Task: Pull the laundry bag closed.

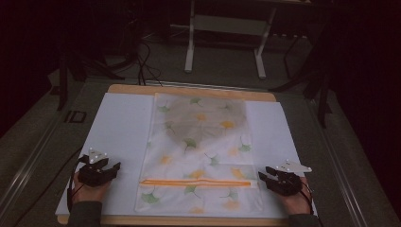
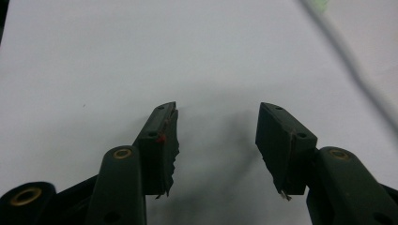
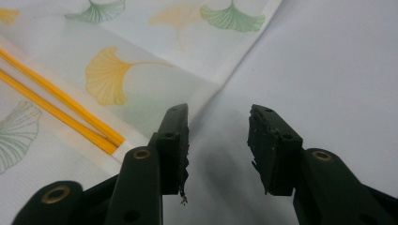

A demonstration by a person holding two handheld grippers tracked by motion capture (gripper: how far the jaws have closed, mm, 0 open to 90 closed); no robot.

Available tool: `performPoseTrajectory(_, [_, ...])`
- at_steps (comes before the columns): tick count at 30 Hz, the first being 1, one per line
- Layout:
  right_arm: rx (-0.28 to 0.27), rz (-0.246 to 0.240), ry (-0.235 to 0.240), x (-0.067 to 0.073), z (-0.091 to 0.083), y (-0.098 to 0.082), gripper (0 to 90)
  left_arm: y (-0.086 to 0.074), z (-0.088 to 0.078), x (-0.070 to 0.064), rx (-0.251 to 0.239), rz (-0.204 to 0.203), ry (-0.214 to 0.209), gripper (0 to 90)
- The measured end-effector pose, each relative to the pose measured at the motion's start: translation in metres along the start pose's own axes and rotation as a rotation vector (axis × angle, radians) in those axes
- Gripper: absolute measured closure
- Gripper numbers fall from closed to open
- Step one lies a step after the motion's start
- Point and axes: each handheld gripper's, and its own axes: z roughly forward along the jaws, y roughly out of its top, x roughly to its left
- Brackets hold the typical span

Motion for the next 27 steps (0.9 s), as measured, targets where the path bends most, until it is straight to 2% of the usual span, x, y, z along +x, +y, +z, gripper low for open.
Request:
performPoseTrajectory(2, [0.013,-0.005,-0.011,0.002,0.001,0.001,60.5,0.0,-0.003,-0.001,-0.008,0.002,-0.019,51.4])
performPoseTrajectory(6, [0.021,-0.03,-0.01,0.007,0.001,0.004,60.5,-0.002,-0.009,-0.001,-0.029,0.013,-0.029,55.4])
performPoseTrajectory(13, [0.017,-0.055,0.007,0.011,-0.001,0.009,61.1,-0.003,-0.008,0.003,-0.015,0.011,-0.027,56.2])
performPoseTrajectory(18, [0.031,-0.073,0.036,0.012,0.001,0.016,61.4,-0.003,-0.011,0.003,-0.013,0.008,-0.054,56.9])
performPoseTrajectory(21, [0.056,-0.109,0.046,0.015,0.003,0.021,61.4,-0.003,-0.013,0.003,-0.014,0.006,-0.057,58.4])
performPoseTrajectory(27, [0.073,-0.171,0.118,0.023,0.006,0.029,59.6,-0.003,-0.016,0.003,-0.018,0.008,-0.068,59.3])
